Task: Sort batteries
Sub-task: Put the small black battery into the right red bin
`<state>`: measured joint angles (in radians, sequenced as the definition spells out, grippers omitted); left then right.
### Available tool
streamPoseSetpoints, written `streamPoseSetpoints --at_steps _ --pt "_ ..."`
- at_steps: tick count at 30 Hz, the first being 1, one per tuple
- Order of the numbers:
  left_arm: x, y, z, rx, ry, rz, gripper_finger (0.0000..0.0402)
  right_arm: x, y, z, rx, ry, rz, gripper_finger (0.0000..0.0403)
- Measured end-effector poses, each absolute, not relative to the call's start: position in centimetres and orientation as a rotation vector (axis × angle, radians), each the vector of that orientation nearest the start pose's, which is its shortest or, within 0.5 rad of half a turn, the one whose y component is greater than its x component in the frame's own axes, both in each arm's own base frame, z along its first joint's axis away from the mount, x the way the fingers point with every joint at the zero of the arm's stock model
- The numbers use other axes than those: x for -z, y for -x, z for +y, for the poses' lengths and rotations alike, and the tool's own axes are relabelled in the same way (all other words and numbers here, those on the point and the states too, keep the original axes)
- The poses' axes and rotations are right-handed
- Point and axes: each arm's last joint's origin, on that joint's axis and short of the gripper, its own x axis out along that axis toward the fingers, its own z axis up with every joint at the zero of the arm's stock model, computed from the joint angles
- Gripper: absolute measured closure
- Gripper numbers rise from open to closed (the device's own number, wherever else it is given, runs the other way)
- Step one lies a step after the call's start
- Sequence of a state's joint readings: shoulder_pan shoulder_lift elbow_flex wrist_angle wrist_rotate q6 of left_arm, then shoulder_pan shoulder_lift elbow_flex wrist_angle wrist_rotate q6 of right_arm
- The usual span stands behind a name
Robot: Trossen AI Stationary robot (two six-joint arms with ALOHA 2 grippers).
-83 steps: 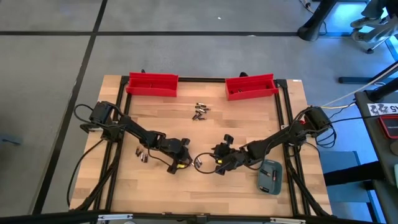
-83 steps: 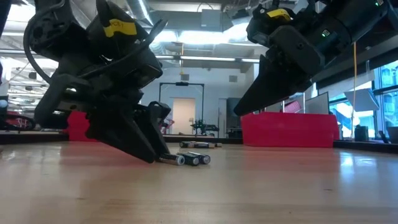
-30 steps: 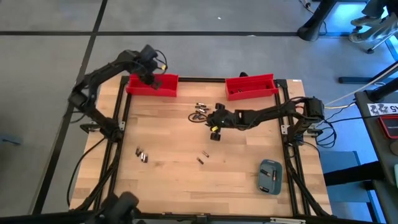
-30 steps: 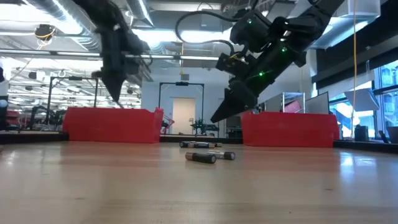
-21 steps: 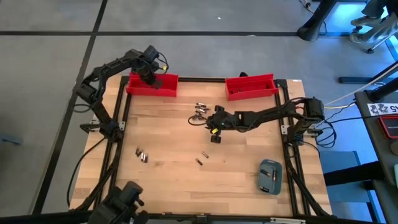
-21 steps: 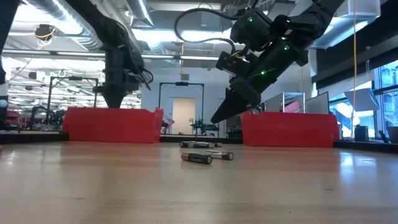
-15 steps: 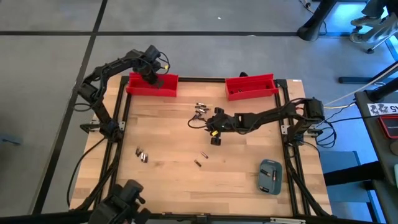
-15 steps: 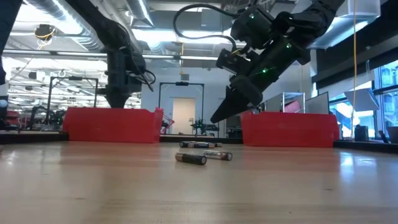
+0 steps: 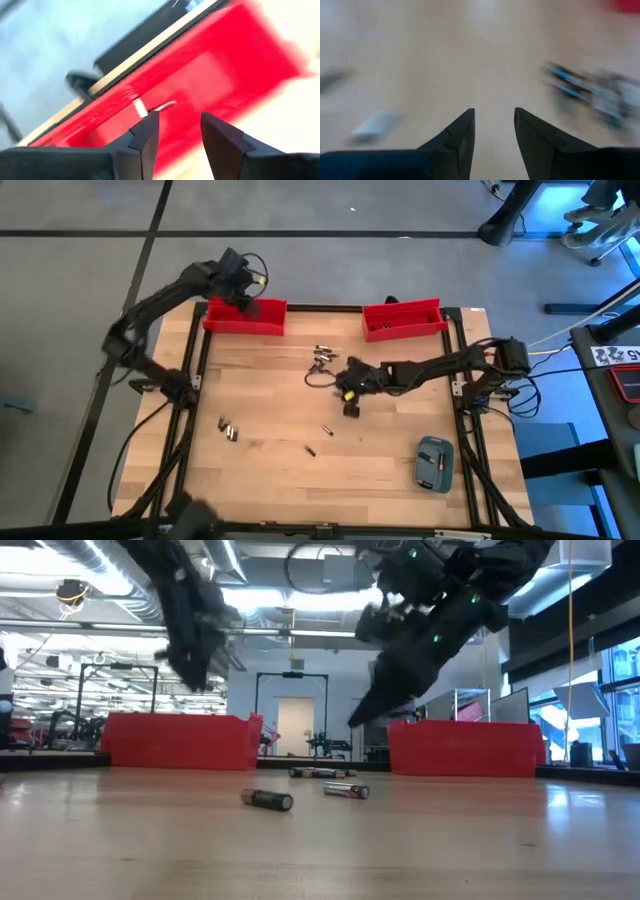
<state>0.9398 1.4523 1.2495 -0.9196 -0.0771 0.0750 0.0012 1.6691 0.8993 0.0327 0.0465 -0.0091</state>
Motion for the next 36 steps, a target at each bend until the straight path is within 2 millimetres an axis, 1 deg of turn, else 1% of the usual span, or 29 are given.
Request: streamPoseSetpoints --at_steps 3,6,8,10,12,14,16,19,21,23,25,27,31,33,36 --pt "-31.3 -17.3 18.1 -0.774 0.312 0.963 0.0281 -17.3 -34.7 2.8 -0.232 -0.009 0.617 0.0265" --pt "-33.1 -17.8 12.8 -0.658 0.23 0.802 0.0298 -16.0 -35.7 6.6 -0.375 0.011 0.508 0.0265" --pt "-33.6 -17.8 9.6 -0.603 0.18 0.713 0.031 -15.5 -36.7 9.2 -0.388 0.047 0.422 0.0265" --pt "-33.6 -17.7 6.7 -0.557 0.14 0.652 0.0322 -14.9 -37.8 11.6 -0.343 0.072 0.394 0.0265" --pt "-33.2 -17.5 4.5 -0.532 0.119 0.613 0.0331 -14.1 -39.0 13.7 -0.299 0.078 0.402 0.0265" --pt "-32.5 -17.2 2.8 -0.512 0.117 0.589 0.0339 -13.5 -40.3 15.8 -0.265 0.078 0.423 0.0265" --pt "-31.7 -17.0 1.7 -0.502 0.128 0.597 0.0346 -13.2 -41.5 17.7 -0.193 0.074 0.443 0.0265" --pt "-30.4 -17.0 0.3 -0.47 0.157 0.618 0.0354 -12.7 -42.6 20.2 -0.033 0.081 0.496 0.0265" --pt "-29.8 -17.1 -0.4 -0.449 0.166 0.639 0.0357 -12.3 -43.0 21.4 0.084 0.061 0.526 0.0265" --pt "-29.2 -17.2 -0.9 -0.428 0.172 0.653 0.036 -12.1 -43.0 22.0 0.175 0.012 0.545 0.0265" --pt "-28.6 -17.2 -1.3 -0.421 0.175 0.664 0.0363 -11.7 -43.1 22.3 0.21 -0.066 0.547 0.0265" --pt "-28.0 -17.1 -1.6 -0.419 0.177 0.678 0.0365 -10.9 -43.1 22.3 0.225 -0.12 0.557 0.0265" --pt "-27.1 -17.0 -1.8 -0.431 0.165 0.697 0.0366 -9.2 -43.3 22.5 0.189 -0.155 0.57 0.0265" --pt "-26.8 -17.0 -1.9 -0.434 0.164 0.7 0.0366 -8.7 -43.5 22.6 0.177 -0.165 0.568 0.0265" --pt "-26.5 -16.9 -1.9 -0.443 0.168 0.707 0.0366 -8.2 -43.6 22.4 0.202 -0.159 0.567 0.0265"
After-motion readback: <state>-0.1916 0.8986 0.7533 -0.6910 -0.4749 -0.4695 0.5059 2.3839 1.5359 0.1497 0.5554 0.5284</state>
